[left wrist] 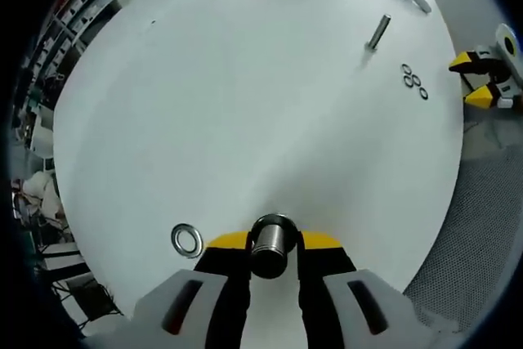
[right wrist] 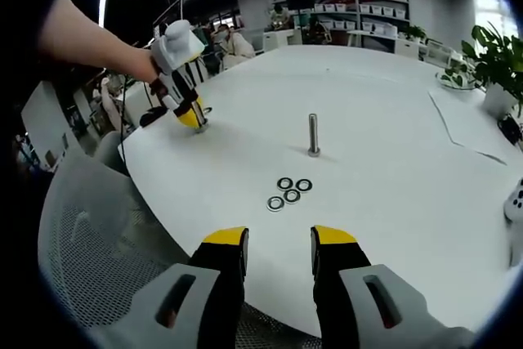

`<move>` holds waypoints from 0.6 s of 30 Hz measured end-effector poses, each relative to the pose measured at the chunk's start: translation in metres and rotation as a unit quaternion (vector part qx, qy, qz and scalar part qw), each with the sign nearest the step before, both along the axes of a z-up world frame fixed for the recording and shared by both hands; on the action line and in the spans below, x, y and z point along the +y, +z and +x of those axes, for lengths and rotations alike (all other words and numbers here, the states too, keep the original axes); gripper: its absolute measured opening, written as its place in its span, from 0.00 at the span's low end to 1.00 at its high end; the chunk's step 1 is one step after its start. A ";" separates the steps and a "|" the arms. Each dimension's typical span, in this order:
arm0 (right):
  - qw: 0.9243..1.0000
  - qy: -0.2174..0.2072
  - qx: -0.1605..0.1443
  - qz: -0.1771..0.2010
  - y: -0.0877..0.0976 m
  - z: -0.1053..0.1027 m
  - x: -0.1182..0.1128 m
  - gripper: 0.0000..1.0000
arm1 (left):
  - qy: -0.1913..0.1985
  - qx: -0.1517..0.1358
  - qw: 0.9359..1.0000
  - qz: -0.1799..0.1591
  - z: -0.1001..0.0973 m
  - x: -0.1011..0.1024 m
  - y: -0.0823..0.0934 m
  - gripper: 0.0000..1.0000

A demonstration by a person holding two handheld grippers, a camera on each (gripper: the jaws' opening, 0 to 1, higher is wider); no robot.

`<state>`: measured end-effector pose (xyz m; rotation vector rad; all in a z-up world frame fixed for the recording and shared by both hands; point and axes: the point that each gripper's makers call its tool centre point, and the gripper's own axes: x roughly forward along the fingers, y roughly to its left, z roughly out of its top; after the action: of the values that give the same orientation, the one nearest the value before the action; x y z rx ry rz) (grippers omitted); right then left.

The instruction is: Place the washer onto the threaded stud by aligning its center hole with the stud, sliding it down to the base, and recovering from edge contact or off-axis alignment until the washer reaches the visible bottom stop.

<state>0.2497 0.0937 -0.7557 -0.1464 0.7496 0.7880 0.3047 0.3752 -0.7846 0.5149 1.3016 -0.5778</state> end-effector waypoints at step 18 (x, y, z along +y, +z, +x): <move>1.000 0.004 0.002 -0.005 -0.001 -0.002 0.001 0.33 | 0.026 -0.003 0.999 -0.028 -0.001 0.003 -0.001 0.21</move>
<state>0.2480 0.0947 -0.7567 -0.1567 0.7568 0.7929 0.3037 0.3781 -0.7851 0.4352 1.2851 -0.5677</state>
